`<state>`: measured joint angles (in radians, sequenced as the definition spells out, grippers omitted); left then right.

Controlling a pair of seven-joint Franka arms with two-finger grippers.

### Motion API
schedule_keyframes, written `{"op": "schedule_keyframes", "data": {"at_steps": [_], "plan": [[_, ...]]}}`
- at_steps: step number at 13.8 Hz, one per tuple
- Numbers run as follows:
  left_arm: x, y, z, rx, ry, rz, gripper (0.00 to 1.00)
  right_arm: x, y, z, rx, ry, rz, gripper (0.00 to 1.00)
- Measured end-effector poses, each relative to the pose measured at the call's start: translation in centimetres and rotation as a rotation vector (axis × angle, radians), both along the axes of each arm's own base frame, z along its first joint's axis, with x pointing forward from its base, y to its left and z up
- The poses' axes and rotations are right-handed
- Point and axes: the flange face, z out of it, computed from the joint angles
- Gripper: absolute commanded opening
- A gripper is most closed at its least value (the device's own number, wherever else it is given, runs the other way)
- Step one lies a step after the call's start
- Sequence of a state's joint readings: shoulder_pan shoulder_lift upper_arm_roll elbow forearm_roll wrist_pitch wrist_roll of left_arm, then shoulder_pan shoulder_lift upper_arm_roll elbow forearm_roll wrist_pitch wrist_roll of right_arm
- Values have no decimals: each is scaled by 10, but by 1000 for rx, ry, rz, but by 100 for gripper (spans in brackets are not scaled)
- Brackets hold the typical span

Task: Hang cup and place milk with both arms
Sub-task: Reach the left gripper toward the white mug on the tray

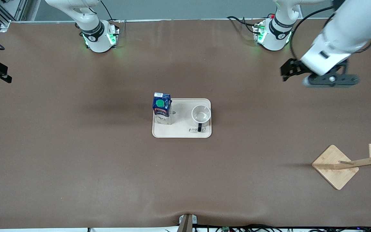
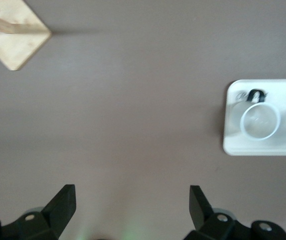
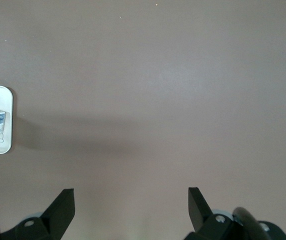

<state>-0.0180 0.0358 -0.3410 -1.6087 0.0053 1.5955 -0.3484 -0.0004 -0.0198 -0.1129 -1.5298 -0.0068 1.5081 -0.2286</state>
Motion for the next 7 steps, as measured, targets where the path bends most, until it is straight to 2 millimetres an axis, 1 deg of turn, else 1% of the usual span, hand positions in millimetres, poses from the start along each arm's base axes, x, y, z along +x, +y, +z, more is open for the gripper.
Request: {"op": "schedule_keyframes", "data": {"at_steps": [1, 3, 4, 5, 7], "plan": [[4, -20, -14, -11, -1, 11, 100, 0, 0, 0, 0, 0, 0, 100], [7, -51, -43, -30, 3, 15, 100, 0, 0, 0, 0, 0, 0, 100], [6, -67, -64, -42, -3, 22, 100, 0, 0, 0, 0, 1, 1, 100], [3, -81, -81, -50, -6, 34, 100, 1, 1, -1, 0, 2, 1, 100], [-9, -113, -116, -55, 3, 76, 100, 3, 3, -5, 0, 8, 5, 100]]}}
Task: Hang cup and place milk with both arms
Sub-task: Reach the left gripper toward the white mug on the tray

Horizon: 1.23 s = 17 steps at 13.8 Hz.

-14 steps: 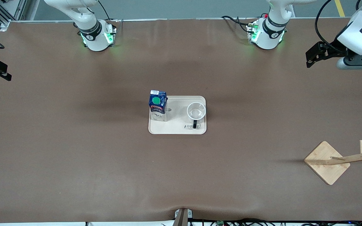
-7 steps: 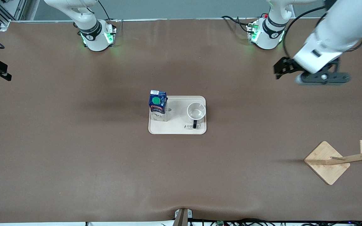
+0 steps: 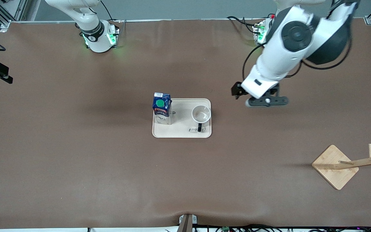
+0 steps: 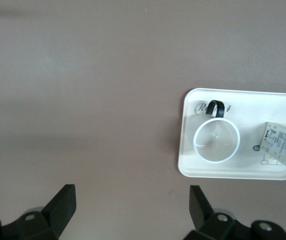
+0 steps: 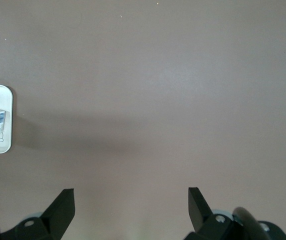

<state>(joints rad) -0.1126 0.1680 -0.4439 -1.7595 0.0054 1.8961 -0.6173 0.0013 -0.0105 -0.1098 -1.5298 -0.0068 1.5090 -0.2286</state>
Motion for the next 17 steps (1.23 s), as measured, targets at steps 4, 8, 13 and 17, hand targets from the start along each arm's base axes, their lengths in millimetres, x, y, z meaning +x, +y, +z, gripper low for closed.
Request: {"op": "schedule_keyframes", "data": {"at_steps": [4, 8, 13, 17], "plan": [[-18, -55, -54, -12, 40, 169, 90, 2, 1, -3, 0, 3, 2, 100], [-20, -79, -104, -23, 82, 310, 84, 3, 3, -4, 0, 5, 5, 100], [-32, -103, -169, 32, 69, 367, 76, 12, 9, -20, 46, 31, 8, 100], [-41, -115, -209, 48, 78, 364, 60, 20, 19, -35, 60, 58, 20, 100]]}}
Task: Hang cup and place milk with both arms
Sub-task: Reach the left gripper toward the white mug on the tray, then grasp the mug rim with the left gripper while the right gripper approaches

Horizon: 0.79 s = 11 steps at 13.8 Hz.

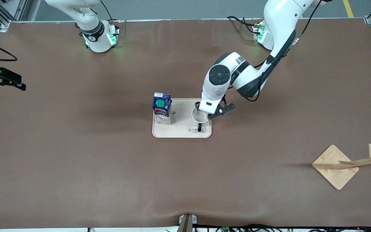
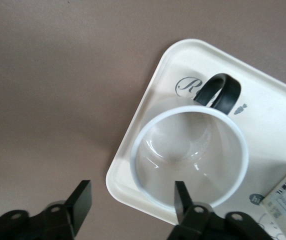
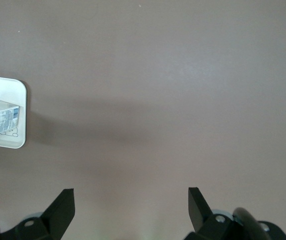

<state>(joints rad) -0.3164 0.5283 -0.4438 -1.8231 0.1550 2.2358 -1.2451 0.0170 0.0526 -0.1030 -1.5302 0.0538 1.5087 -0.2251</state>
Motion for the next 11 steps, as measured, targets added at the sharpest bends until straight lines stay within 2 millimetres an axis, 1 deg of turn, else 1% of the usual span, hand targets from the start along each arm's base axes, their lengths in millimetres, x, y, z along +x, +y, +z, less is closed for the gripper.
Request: {"op": "schedule_keyframes", "data": {"at_steps": [2, 5, 6, 7, 9, 11], "plan": [[0, 1, -4, 3, 4, 1, 57, 4, 19, -6, -1, 13, -9, 100], [1, 2, -8, 15, -3, -11, 54, 7, 63, -13, 16, 32, -39, 100], [2, 3, -10, 15, -3, -11, 53, 9, 75, -16, 37, 40, -55, 100], [3, 3, -13, 9, -6, -9, 50, 10, 83, -20, 55, 50, -70, 100], [5, 3, -19, 1, -8, -4, 29, 13, 96, -28, 65, 66, -81, 100], [7, 5, -21, -2, -8, 0, 7, 16, 105, -35, 64, 72, -86, 100]]}}
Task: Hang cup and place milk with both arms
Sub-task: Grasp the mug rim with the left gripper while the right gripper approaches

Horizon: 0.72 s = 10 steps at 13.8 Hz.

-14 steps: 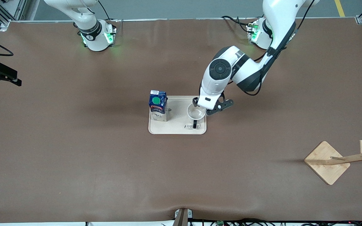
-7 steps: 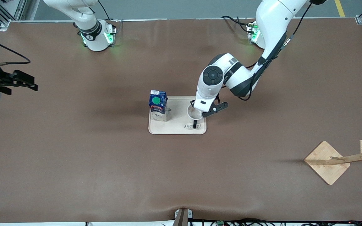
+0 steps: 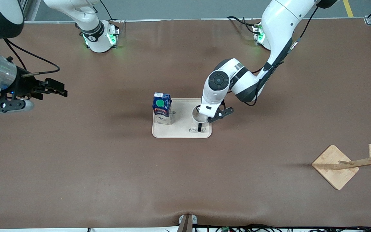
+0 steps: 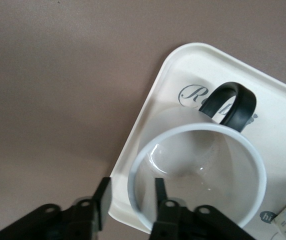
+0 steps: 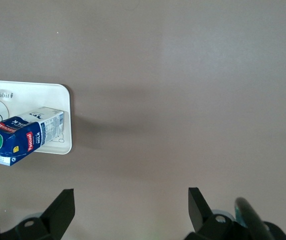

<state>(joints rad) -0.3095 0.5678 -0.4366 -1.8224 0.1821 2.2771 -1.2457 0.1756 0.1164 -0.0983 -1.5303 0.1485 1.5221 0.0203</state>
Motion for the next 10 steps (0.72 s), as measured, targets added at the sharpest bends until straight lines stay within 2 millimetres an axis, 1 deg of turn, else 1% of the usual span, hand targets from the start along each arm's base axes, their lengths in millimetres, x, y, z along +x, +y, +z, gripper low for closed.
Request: {"op": "schedule_keyframes", "data": {"at_steps": [1, 3, 5, 8, 10], "plan": [[1, 1, 0, 0, -1, 2, 0, 1, 3, -2, 2, 0, -3, 100], [3, 0, 2, -5, -7, 4, 0, 2, 11, -4, 4, 4, -18, 100], [5, 0, 4, -8, -10, 6, 0, 3, 23, -6, 10, 3, -32, 100], [10, 2, 7, -13, -17, 13, 0, 5, 52, -13, 17, 8, -69, 100], [17, 1, 18, -25, -36, 25, 0, 2, 77, -17, 19, 14, -89, 100]]}}
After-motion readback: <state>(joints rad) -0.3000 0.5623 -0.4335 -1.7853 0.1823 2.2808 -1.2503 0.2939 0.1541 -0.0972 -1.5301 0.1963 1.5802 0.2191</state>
